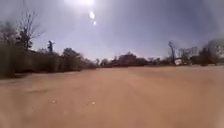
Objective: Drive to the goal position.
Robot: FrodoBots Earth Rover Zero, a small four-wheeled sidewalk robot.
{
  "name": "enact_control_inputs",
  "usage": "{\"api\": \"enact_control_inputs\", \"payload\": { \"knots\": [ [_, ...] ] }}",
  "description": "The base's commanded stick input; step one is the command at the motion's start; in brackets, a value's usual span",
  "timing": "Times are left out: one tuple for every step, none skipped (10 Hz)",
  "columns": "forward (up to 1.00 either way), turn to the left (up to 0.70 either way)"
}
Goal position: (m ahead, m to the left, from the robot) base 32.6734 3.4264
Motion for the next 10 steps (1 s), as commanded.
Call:
{"api": "enact_control_inputs", "payload": {
  "knots": [
    [0.85, 0.0],
    [0.85, 0.0],
    [0.85, 0.0],
    [0.85, 0.0],
    [0.85, 0.0],
    [0.85, 0.0],
    [0.85, 0.0],
    [0.85, 0.0],
    [0.85, 0.0],
    [0.85, 0.0]
  ]
}}
